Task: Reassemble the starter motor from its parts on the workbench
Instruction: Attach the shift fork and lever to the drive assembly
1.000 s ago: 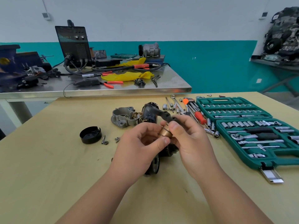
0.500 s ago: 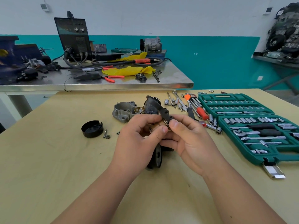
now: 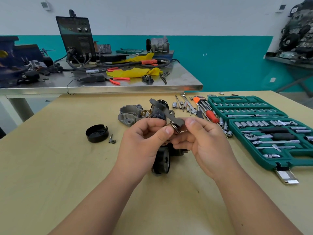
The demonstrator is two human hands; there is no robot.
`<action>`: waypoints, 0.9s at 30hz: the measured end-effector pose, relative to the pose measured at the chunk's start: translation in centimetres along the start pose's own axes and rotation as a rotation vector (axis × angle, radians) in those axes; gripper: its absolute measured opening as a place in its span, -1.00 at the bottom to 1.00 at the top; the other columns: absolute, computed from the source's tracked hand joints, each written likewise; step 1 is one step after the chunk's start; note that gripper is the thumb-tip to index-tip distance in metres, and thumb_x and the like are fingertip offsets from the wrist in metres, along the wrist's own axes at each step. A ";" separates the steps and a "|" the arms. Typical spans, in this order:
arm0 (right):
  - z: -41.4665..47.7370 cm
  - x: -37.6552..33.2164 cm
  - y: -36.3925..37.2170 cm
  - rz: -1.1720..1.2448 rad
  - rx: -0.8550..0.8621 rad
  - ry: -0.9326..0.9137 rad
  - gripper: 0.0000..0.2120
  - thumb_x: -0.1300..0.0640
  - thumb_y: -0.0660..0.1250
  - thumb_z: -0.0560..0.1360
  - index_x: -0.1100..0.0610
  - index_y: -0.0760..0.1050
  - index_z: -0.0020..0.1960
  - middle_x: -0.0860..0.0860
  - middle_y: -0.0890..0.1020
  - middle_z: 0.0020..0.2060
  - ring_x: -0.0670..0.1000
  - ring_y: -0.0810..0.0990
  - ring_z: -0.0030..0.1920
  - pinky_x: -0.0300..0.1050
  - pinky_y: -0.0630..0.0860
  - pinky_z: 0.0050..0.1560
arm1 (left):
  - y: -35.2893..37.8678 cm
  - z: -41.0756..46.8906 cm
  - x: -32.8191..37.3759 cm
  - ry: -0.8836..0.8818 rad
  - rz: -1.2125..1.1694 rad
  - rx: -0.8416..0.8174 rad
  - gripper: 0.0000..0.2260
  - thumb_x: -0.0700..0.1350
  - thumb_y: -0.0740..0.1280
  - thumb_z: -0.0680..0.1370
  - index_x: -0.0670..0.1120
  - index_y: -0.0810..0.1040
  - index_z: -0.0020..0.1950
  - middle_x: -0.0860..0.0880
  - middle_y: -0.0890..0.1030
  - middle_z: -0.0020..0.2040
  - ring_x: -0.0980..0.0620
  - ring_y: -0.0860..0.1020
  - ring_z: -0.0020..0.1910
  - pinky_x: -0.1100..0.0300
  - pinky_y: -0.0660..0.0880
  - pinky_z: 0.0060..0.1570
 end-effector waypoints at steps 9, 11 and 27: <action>0.1 -0.4 -0.5 0.006 0.013 0.016 -0.93 0.12 0.44 0.43 0.05 0.70 -0.15 0.13 0.70 -0.22 0.06 0.67 -0.28 -0.14 0.59 -0.32 | 0.2 -0.3 0.0 0.046 0.024 0.010 -0.74 -0.06 0.49 0.29 -0.14 0.62 -0.09 0.00 0.69 -0.26 0.12 0.65 -0.27 0.30 0.57 -0.20; 0.1 -0.4 -0.6 -0.004 0.034 -0.004 -0.87 0.22 0.39 0.50 0.05 0.68 -0.13 0.12 0.70 -0.24 0.05 0.68 -0.31 -0.14 0.60 -0.31 | 0.1 -0.3 0.0 0.057 0.079 0.044 -0.74 -0.03 0.51 0.27 -0.09 0.64 -0.10 -0.02 0.70 -0.22 0.09 0.64 -0.23 0.24 0.59 -0.16; -0.7 0.5 1.2 -0.267 0.033 -0.217 -0.63 0.00 0.46 0.34 -0.24 0.50 0.10 -0.23 0.70 -0.06 -0.15 0.68 -0.04 -0.19 0.62 -0.09 | 0.0 -0.5 -0.1 0.050 0.030 0.179 -0.79 0.02 0.48 0.29 -0.05 0.67 -0.15 0.03 0.70 -0.23 0.14 0.65 -0.22 0.32 0.56 -0.19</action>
Point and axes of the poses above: each hand's wrist, its own z-axis towards the middle knuckle, its own y-axis out of the palm, x = y × z, the point moved 3 cm from there along z, towards the middle knuckle
